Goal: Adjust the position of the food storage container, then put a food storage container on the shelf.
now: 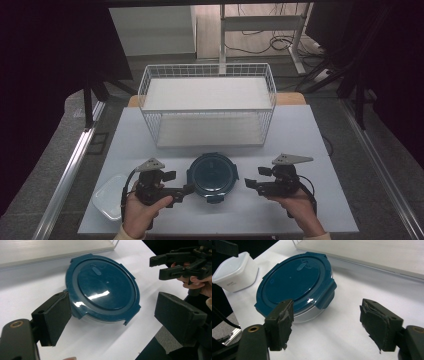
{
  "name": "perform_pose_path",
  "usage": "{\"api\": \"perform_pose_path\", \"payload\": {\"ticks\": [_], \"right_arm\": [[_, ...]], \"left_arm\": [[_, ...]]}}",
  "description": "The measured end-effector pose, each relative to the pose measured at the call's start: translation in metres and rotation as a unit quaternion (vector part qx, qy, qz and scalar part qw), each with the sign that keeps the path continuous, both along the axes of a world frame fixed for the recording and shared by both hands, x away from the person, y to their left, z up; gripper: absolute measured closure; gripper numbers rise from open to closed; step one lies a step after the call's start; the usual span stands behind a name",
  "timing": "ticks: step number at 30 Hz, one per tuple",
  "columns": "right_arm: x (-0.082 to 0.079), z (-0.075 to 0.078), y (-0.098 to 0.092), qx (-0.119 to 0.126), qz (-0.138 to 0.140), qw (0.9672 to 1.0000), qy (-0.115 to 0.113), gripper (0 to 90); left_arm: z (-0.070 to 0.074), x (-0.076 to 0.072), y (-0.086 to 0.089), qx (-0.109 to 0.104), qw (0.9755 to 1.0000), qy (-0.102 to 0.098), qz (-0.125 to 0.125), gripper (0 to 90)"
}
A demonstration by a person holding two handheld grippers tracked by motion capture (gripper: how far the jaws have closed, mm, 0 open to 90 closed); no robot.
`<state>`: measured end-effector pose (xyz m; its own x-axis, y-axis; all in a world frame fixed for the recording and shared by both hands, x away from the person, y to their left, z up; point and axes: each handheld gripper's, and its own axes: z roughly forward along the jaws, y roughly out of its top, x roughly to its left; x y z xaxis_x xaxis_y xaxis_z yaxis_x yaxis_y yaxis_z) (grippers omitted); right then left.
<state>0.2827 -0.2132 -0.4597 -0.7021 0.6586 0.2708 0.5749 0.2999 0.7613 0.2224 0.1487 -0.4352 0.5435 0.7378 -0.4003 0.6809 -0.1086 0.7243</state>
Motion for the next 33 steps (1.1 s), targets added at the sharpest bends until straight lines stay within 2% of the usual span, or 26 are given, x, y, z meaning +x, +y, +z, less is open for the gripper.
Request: {"api": "perform_pose_path", "payload": {"ticks": [2, 5, 9, 18, 22, 27, 33], "right_arm": [[0.0, 0.0, 0.001, 0.0, 0.002, 1.0, 0.002, 24.3], [0.001, -0.001, 0.001, 0.006, 0.001, 0.9999, 0.009, 20.2], [0.002, 0.0, 0.002, 0.017, -0.005, 0.9997, 0.014, 16.4], [0.009, 0.003, 0.004, 0.039, -0.014, 0.9983, 0.04, 11.8], [0.012, 0.003, 0.011, 0.036, -0.007, 0.9978, 0.054, 10.5], [0.019, 0.007, 0.02, 0.042, -0.01, 0.997, 0.065, 8.8], [0.03, 0.004, 0.03, 0.05, -0.019, 0.995, 0.084, 6.9]], "left_arm": [[0.0, 0.0, -0.002, 0.001, 1.0, 0.0, -0.001, 13.8], [-0.002, 0.003, -0.003, 0.002, 0.9999, 0.003, 0.011, 12.5], [-0.007, 0.007, -0.004, 0.003, 0.9998, 0.014, 0.017, 10.6], [-0.008, 0.014, -0.004, -0.016, 0.9988, 0.029, 0.037, 5.8], [-0.011, 0.023, -0.007, -0.038, 0.9977, 0.05, 0.026, 5.8], [-0.015, 0.037, -0.016, -0.038, 0.9969, 0.064, 0.023, 5.8], [-0.025, 0.051, -0.018, -0.044, 0.9945, 0.092, 0.022, 4.9]]}}
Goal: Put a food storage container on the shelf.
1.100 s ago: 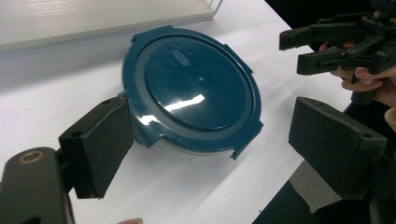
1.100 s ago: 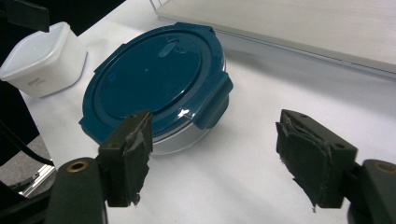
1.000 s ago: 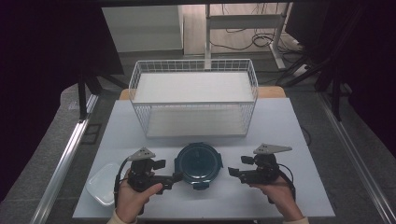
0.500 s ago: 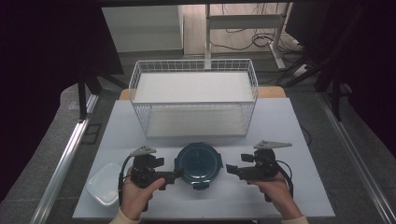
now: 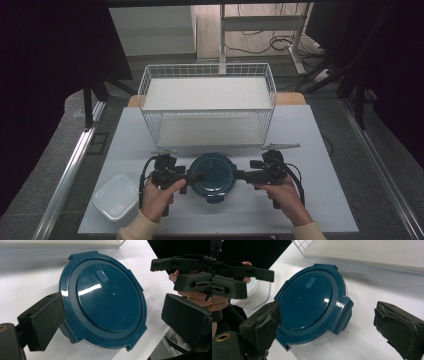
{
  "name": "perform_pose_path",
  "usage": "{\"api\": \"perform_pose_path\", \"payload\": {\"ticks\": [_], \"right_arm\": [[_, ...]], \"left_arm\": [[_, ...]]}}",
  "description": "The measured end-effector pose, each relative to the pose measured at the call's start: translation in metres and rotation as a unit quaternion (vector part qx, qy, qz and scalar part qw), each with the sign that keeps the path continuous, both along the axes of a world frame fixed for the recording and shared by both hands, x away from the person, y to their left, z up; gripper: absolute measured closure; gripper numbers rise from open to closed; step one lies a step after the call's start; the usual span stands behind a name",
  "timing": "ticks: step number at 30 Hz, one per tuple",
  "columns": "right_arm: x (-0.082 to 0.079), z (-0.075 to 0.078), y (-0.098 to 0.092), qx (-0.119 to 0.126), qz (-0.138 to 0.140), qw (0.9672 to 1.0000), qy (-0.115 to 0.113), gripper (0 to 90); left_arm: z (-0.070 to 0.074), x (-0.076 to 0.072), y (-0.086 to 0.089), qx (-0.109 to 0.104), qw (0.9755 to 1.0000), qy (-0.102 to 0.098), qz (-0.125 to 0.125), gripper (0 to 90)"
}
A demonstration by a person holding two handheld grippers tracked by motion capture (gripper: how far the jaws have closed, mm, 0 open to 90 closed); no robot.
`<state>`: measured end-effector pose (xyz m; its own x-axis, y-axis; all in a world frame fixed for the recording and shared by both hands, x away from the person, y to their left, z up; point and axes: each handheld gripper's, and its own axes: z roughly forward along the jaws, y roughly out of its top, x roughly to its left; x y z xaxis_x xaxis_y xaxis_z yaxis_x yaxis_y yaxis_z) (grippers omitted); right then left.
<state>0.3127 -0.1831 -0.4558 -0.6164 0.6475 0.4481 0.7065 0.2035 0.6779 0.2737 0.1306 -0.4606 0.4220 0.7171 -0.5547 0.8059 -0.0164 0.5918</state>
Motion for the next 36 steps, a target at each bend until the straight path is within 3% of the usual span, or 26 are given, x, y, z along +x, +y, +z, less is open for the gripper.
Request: {"api": "perform_pose_path", "payload": {"ticks": [6, 13, 24, 32, 34, 36], "right_arm": [[0.005, -0.009, 0.004, 0.001, -0.007, 0.9998, 0.018, 6.4], [0.009, -0.021, 0.008, -0.003, -0.01, 0.9993, 0.036, 6.2], [0.014, -0.03, 0.016, -0.002, -0.011, 0.9984, 0.055, 6.0], [0.018, -0.041, 0.025, 0.003, -0.006, 0.9965, 0.083, 6.0], [0.018, -0.043, 0.027, 0.005, -0.004, 0.9961, 0.089, 6.2], [0.019, -0.046, 0.029, 0.005, -0.004, 0.9957, 0.092, 6.9]], "left_arm": [[-0.014, 0.009, -0.002, -0.001, 0.9997, 0.026, -0.002, 3.7], [-0.024, 0.014, 0.0, -0.004, 0.9993, 0.037, 0.008, 3.8], [-0.035, 0.024, -0.004, 0.019, 0.9978, 0.063, 0.011, 3.4], [-0.039, 0.029, -0.005, 0.002, 0.9962, 0.087, 0.008, 3.8], [-0.041, 0.028, -0.006, 0.007, 0.9959, 0.09, 0.004, 4.8], [-0.046, 0.028, -0.005, -0.015, 0.9945, 0.104, -0.001, 5.3]]}}
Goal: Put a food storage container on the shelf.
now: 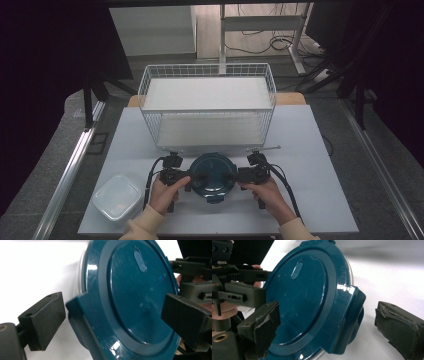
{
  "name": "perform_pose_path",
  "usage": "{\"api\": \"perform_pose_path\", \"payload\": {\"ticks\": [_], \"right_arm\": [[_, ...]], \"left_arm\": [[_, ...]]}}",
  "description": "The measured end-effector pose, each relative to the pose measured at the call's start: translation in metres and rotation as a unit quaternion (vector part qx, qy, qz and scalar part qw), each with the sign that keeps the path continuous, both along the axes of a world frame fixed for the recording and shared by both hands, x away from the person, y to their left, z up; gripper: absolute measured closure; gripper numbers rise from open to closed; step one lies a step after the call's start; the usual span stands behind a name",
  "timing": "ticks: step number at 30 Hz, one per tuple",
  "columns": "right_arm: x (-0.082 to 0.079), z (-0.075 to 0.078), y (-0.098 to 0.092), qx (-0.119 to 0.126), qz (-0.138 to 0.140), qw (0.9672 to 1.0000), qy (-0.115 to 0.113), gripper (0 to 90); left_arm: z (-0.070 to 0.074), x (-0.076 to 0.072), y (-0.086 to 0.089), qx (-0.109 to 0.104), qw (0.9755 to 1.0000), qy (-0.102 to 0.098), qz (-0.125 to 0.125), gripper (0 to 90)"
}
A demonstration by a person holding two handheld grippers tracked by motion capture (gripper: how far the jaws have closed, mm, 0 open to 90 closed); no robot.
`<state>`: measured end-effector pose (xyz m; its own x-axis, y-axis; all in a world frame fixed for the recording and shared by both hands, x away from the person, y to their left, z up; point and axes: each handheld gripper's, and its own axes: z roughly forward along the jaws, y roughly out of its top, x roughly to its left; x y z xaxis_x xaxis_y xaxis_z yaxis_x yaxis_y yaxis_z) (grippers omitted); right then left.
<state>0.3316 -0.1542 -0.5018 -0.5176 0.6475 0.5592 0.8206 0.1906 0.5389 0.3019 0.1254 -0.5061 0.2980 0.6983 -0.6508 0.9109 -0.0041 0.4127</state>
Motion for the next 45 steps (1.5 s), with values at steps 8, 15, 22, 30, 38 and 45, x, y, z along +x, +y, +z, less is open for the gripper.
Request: {"api": "perform_pose_path", "payload": {"ticks": [8, 15, 22, 30, 38, 45], "right_arm": [[0.002, -0.009, 0.002, 0.025, -0.007, 0.9985, 0.048, 14.7], [0.002, -0.007, -0.003, 0.049, -0.021, 0.9957, 0.076, 27.1], [0.0, -0.008, -0.008, 0.071, -0.05, 0.9929, 0.082, 33.5], [-0.009, -0.001, -0.014, 0.08, -0.06, 0.9921, 0.076, 37.7], [-0.015, 0.005, -0.016, 0.078, -0.051, 0.9944, 0.051, 39.1], [-0.016, 0.014, -0.017, 0.071, -0.039, 0.9965, 0.023, 39.1]], "left_arm": [[-0.005, -0.002, 0.0, -0.012, 0.9999, 0.002, 0.002, 14.5], [-0.005, -0.005, 0.001, -0.021, 0.9994, 0.001, 0.028, 18.5], [-0.002, -0.009, 0.004, -0.024, 0.999, -0.001, 0.038, 22.9], [0.009, -0.019, 0.003, -0.015, 0.9988, -0.021, 0.041, 28.5], [0.014, -0.022, 0.005, -0.022, 0.9982, -0.035, 0.044, 32.1], [0.02, -0.025, 0.004, -0.025, 0.9978, -0.048, 0.037, 32.5]]}}
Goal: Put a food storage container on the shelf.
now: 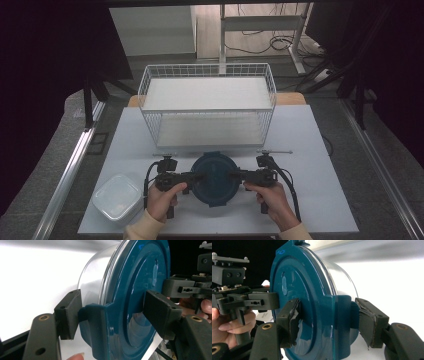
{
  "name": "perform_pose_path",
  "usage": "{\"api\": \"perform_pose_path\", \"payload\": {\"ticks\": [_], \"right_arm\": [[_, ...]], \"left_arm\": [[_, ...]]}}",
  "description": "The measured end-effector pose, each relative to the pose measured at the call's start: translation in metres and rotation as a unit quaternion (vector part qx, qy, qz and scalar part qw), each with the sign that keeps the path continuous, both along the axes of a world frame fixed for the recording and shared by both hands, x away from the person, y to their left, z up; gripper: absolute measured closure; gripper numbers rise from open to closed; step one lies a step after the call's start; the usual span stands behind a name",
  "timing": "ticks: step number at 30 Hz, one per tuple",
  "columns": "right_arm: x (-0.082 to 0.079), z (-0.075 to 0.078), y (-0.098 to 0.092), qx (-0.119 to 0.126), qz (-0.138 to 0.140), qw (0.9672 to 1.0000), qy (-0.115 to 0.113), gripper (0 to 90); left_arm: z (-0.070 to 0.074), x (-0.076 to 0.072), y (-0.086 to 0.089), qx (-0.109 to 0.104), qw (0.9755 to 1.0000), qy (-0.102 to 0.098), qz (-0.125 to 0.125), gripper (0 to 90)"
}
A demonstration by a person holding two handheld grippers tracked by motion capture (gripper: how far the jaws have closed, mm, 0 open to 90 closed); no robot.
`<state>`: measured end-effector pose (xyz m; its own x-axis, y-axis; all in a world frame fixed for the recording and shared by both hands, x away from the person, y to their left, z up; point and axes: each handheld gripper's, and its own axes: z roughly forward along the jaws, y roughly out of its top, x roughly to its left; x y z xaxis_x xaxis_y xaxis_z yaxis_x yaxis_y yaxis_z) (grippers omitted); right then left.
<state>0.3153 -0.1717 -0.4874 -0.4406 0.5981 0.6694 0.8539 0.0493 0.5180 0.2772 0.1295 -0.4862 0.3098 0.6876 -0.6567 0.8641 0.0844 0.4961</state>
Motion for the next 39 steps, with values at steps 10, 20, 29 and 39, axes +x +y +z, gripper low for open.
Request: {"api": "perform_pose_path", "payload": {"ticks": [10, 20, 29, 39], "right_arm": [[-0.004, 0.01, 0.0, -0.007, 0.015, 0.9995, -0.028, 39.1], [-0.008, 0.022, 0.002, -0.007, 0.019, 0.9985, -0.05, 39.3], [-0.012, 0.033, 0.002, -0.011, 0.022, 0.9972, -0.071, 39.9], [-0.011, 0.035, 0.001, -0.013, 0.024, 0.9969, -0.073, 40.0]], "left_arm": [[0.009, -0.004, 0.0, 0.004, 0.9998, -0.018, -0.006, 33.0], [0.021, -0.007, 0.003, 0.004, 0.9993, -0.035, -0.009, 33.3], [0.027, -0.008, 0.005, -0.004, 0.9988, -0.047, -0.012, 33.3], [0.029, -0.007, 0.004, -0.002, 0.9988, -0.047, -0.012, 33.3]]}}
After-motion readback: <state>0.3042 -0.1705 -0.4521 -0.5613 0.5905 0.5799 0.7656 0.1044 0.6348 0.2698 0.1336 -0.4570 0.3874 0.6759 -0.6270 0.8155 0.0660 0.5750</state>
